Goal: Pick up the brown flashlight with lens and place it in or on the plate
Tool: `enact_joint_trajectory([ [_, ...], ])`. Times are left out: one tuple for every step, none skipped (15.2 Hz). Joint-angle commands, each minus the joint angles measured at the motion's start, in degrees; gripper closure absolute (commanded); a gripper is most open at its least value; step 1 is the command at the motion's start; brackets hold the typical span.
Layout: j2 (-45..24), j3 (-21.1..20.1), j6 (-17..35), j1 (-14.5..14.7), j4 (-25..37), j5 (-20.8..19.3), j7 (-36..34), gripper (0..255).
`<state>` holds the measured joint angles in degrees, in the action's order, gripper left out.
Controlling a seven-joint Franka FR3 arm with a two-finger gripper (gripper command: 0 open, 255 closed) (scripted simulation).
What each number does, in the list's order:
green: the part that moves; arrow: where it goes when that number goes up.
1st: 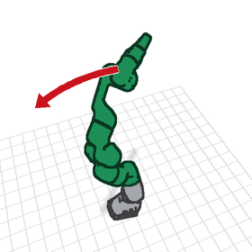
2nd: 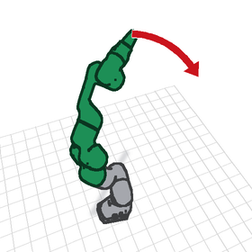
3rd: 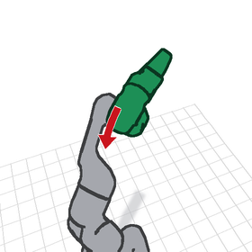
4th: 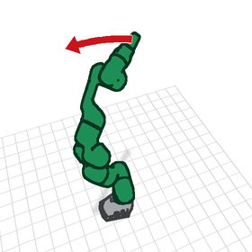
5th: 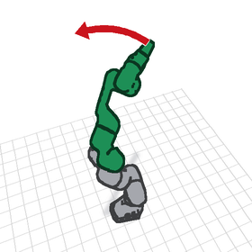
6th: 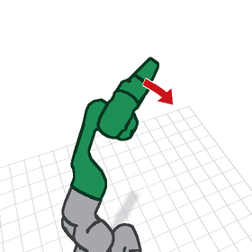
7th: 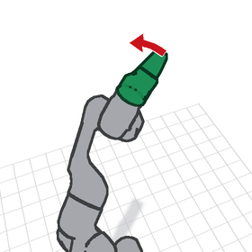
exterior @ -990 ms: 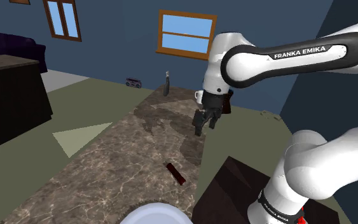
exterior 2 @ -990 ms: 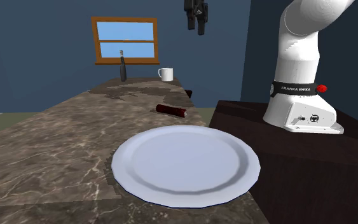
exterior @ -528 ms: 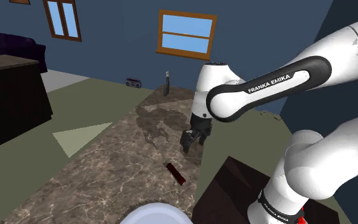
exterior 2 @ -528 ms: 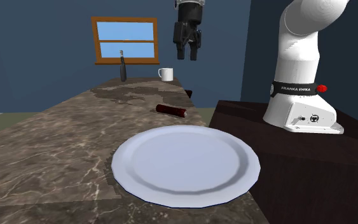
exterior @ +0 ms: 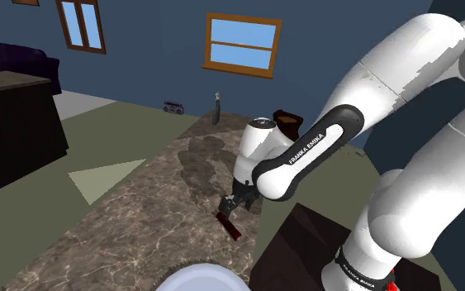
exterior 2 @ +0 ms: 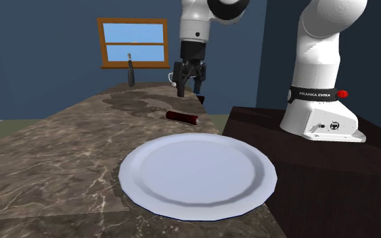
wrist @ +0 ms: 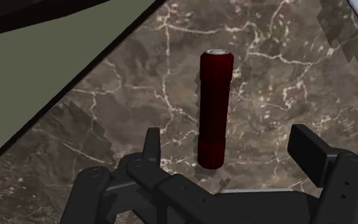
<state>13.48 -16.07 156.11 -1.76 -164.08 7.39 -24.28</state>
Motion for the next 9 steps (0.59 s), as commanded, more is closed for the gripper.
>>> enact_joint_trajectory([
  [-6.0,-1.9,5.2,-2.2,1.5,-3.6,-4.1,0],
  [-7.1,-2.1,6.3,-2.5,1.6,-4.5,-4.7,0],
  [-8.3,-2.2,7.4,-2.9,1.7,-5.5,-5.4,0],
  [-9.6,-2.4,8.5,-3.3,1.8,-6.7,-6.3,0],
  [-10.8,-2.5,9.5,-3.8,1.9,-8.0,-7.2,0],
  [-12.0,-2.5,10.6,-4.2,2.0,-9.6,-8.3,0],
  [-13.3,-2.4,11.6,-4.6,2.2,-11.4,-9.7,0],
  [-14.6,-2.2,12.5,-4.9,2.4,-13.5,-11.2,0],
  [-15.3,-1.9,13.1,-4.9,2.6,-14.8,-12.1,0],
])
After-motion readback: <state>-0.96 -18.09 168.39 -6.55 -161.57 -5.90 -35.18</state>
